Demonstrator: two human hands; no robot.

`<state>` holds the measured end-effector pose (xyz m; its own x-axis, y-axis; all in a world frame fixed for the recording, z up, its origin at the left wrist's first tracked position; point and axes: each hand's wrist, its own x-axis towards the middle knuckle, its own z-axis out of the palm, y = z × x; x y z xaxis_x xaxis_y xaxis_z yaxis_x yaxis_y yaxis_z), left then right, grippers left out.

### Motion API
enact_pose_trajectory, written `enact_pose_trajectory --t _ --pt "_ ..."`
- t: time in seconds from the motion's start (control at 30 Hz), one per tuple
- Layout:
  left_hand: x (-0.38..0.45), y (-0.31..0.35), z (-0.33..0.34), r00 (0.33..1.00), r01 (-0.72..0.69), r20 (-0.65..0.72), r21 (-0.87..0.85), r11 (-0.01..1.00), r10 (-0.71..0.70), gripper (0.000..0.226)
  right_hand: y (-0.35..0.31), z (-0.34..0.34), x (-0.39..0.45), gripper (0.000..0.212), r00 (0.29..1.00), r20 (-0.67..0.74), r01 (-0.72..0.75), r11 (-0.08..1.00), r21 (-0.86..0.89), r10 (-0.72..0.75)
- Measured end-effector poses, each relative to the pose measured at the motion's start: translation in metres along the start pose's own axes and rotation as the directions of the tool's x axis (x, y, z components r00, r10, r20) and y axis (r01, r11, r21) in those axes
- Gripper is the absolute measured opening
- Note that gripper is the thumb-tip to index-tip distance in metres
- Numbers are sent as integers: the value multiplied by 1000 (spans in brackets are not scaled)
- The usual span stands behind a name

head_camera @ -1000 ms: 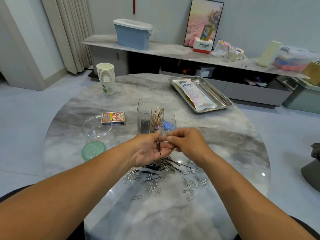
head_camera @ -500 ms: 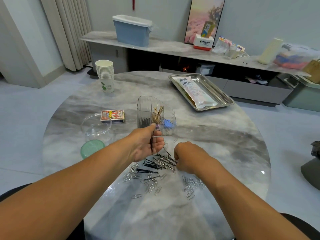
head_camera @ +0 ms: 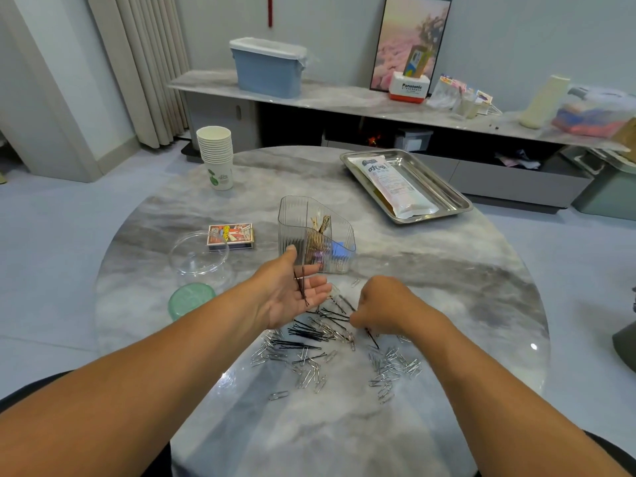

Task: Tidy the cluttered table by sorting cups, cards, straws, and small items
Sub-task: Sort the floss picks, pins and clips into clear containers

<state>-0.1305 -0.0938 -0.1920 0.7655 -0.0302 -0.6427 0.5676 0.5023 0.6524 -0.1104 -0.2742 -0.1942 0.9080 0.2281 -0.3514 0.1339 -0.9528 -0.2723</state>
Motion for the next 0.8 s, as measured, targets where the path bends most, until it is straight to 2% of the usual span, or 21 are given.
enact_pose_trajectory --t 0.07,0.13,0.27,0.4,0.63,0.8 --pt "0 0 -2 1000 5 -14 16 1000 -5 60 6 -11 0 22 998 -24 -47 961 272 56" --pt "0 -1 -2 1000 17 -9 37 999 -17 62 7 -20 -2 19 996 -20 -70 872 485 91" --pt "-1 -8 5 996 67 57 72 995 -71 68 0 -24 -11 10 991 114 -126 703 700 64" --pt "-5 -16 13 978 93 175 124 988 -114 75 -12 -19 -15 4 992 118 -121 610 783 45" --pt "-5 -18 15 963 95 245 80 992 -112 78 -14 -17 -16 8 997 73 -65 637 768 14" --pt "-3 -17 11 962 101 244 99 990 -123 73 -12 -21 -14 16 991 127 -68 647 760 -45"
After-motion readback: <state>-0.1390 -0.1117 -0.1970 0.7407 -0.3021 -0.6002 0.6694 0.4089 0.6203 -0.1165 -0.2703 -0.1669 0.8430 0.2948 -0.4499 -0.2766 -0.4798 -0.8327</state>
